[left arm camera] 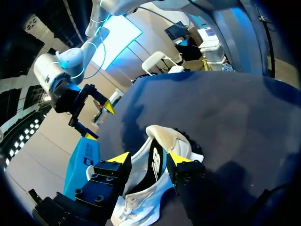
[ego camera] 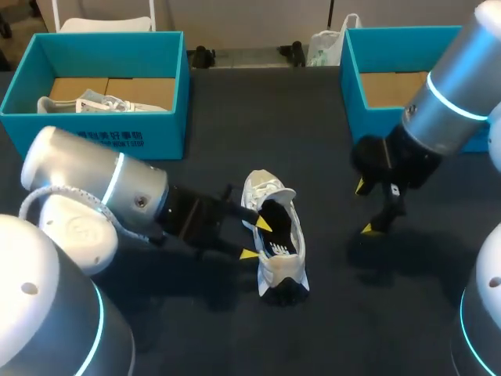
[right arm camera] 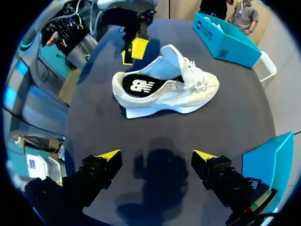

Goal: Take the shoe out of the shoebox, open the shoe tongue, remove and reinsert the insole, then place the shoe into the shoebox

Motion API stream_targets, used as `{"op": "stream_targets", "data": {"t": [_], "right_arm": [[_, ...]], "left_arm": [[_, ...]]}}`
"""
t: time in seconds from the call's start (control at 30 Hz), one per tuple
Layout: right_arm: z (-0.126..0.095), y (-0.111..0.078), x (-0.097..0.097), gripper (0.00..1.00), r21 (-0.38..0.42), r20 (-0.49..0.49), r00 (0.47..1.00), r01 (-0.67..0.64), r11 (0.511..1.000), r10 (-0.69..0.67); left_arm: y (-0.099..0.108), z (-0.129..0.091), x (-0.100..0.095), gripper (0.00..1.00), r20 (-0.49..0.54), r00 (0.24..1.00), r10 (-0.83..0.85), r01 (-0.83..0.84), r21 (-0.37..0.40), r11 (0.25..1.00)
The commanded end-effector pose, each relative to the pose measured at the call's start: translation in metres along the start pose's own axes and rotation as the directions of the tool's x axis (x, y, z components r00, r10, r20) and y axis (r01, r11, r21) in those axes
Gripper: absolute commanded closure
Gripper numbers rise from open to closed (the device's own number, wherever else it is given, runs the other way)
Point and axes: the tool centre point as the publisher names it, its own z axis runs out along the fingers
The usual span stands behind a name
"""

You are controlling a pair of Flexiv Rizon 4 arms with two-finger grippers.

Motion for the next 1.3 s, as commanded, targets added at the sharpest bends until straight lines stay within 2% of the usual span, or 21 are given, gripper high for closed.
{"op": "stream_targets", "data": {"t": [0.03,0.7,0.93,0.97,1.0,1.3], "right_arm": [[-0.001,-0.001,0.001,0.00,0.000,0.001,1.000,0.000,1.000,0.000],[-0.001,-0.001,0.001,0.00,0.000,0.001,1.000,0.000,1.000,0.000],[-0.035,-0.040,-0.009,0.00,0.036,0.036,0.999,-0.041,0.998,0.040],[-0.038,-0.042,-0.010,0.00,0.037,0.031,0.999,-0.043,0.998,0.042],[-0.045,-0.044,-0.011,0.00,0.073,0.024,0.999,-0.047,0.996,0.046],[-0.045,-0.044,-0.011,0.00,0.073,0.024,0.999,-0.047,0.996,0.046]], "left_arm": [[-0.005,-0.019,-0.001,0.50,-0.079,0.997,-0.001,0.001,0.002,1.000],[-0.009,-0.063,0.009,0.55,-0.322,0.942,0.092,-0.081,0.047,0.996],[-0.009,-0.076,0.011,0.55,-0.404,0.907,0.116,-0.112,0.032,0.993],[-0.009,-0.077,0.011,0.55,-0.408,0.906,0.115,-0.112,0.030,0.993],[-0.009,-0.080,0.011,0.56,-0.422,0.899,0.116,-0.113,0.032,0.993],[-0.011,-0.100,0.008,0.57,-0.499,0.856,0.136,-0.140,0.030,0.990]]}}
